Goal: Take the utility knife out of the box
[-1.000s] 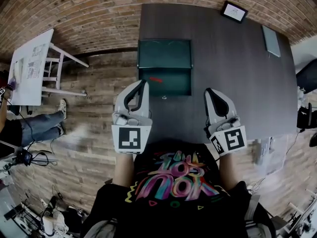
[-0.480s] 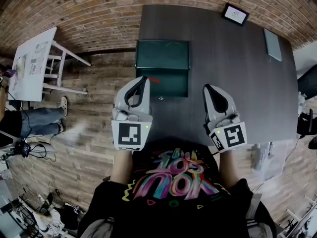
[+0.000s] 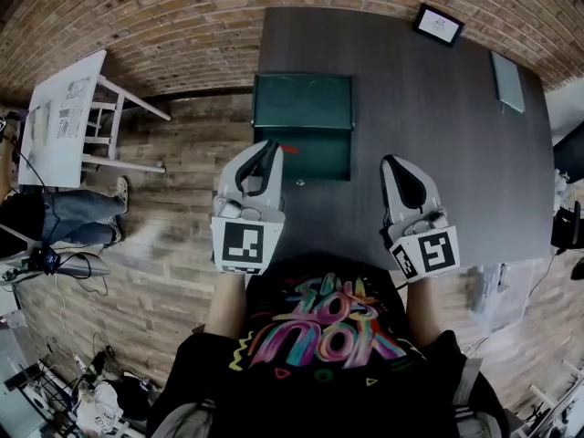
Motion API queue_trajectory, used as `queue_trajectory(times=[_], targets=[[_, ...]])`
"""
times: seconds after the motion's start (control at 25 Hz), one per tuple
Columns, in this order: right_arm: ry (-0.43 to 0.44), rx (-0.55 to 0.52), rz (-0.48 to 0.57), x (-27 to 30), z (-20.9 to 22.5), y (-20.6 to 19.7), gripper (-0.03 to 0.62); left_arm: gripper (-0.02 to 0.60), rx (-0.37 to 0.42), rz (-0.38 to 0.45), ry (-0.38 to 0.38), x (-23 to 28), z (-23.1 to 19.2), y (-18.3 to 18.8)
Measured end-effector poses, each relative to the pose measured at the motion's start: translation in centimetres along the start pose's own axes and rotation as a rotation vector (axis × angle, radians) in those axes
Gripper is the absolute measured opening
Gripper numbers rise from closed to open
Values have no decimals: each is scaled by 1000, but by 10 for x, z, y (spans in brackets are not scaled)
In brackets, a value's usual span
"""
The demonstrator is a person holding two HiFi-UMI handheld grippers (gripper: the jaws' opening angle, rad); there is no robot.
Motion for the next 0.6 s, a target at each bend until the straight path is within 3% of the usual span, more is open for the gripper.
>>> queue_trajectory(times=[0.36,0.6], targets=[[-5,13,-13,7,2,-7,2,38,21,-29,-22,12,-6,-16],[-6,14,-25,12,5,-12,2,66,73,-66,-84,25,-6,-36]])
Point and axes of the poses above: the fingertips, and each gripper's own axes: x forward along the fingers, z to its right, y out of its top, the point moved 1 cm from there along -x, backward along the fingers, and after that the axes turned 7 degrees about -y, right-handed, at the moved point
